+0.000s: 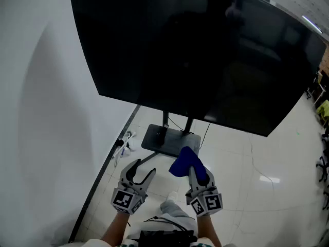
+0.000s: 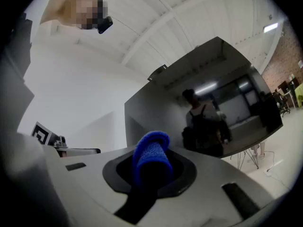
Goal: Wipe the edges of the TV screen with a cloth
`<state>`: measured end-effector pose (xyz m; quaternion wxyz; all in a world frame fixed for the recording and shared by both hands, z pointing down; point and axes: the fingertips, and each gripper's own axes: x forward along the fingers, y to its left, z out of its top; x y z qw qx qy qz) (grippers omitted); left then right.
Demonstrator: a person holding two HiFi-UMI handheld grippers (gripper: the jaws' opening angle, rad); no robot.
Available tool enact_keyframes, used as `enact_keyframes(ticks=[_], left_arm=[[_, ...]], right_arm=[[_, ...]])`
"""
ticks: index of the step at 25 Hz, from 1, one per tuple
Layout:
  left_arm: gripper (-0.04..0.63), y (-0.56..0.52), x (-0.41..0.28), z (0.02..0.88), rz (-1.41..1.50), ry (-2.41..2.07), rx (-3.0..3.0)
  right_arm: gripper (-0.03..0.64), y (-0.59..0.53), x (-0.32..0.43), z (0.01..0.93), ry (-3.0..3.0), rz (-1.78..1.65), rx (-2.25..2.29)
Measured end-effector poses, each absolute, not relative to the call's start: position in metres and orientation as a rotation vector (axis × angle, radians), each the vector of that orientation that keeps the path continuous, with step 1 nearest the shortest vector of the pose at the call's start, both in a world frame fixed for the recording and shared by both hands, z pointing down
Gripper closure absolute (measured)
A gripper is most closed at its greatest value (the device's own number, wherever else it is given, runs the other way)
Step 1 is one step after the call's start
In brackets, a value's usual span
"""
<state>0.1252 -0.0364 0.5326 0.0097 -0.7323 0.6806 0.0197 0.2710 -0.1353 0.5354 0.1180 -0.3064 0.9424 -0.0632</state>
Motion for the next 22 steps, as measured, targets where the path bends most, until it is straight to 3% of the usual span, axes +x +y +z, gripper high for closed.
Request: enact_keyframes(ticks=[10,22], left_arm=[[0.350,-0.180,0.105,0.493,0.091,2.049,-2.262],[0.350,-0.256,0.081,0.475,0.131,1.715,-2.565]], right_arm=[[0.546,-0.254,0.221,0.501,2.817,-0.145,-0.710],[0.546,-0.310,0.223,0.419,2.622,0.122,-1.019]])
